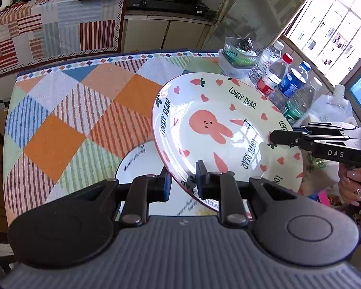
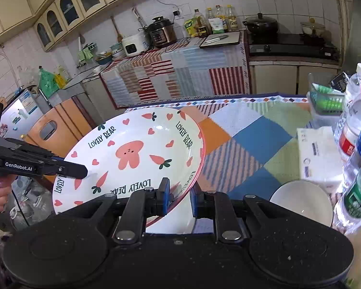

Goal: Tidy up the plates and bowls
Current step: 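Carry the bunny-print plate with both tools and lower it onto the white plate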

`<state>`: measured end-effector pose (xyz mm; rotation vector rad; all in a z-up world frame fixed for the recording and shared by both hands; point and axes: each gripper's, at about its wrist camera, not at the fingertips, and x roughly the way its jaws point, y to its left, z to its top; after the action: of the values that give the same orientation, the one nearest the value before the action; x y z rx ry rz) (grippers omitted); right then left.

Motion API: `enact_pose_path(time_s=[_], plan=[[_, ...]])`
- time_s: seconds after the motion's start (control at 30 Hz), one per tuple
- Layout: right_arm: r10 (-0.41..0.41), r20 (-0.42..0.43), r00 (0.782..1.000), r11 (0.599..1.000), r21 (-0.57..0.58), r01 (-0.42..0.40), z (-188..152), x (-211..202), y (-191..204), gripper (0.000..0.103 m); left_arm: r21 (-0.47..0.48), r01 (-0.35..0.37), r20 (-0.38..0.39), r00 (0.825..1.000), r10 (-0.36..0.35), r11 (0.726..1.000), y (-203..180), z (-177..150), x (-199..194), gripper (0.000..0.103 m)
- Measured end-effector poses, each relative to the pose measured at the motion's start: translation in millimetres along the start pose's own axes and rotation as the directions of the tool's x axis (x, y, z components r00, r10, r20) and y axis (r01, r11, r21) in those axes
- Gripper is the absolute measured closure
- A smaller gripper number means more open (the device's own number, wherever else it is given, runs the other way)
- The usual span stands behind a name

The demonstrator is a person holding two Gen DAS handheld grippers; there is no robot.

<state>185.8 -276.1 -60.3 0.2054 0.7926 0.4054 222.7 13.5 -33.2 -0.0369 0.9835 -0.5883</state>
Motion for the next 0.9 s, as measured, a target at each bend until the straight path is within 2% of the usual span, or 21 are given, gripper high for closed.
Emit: enact_pose_path(time_s=[0.2, 0.53, 0.9], plan=[[0.004, -0.023, 1.000, 1.000, -0.002, -0.004, -20, 0, 14, 0.081, -0.021, -0.001, -0.022, 1.000, 0.000, 1.000, 7, -23, -1, 0.085], [0.002, -0.046, 0.999, 1.000, 0.028, -0.001, -52, 17, 18, 0.081, -0.060, -0.019, -0.070, 0.997, 0.015, 0.998, 23, -49, 21, 0.084], [0.010, -0.141, 0.990, 0.999, 0.048, -0.003, -69, 56, 15, 0.081, -0.109, -0.050, -0.149, 0.988, 0.034, 0.993, 49, -68, 58, 0.082]])
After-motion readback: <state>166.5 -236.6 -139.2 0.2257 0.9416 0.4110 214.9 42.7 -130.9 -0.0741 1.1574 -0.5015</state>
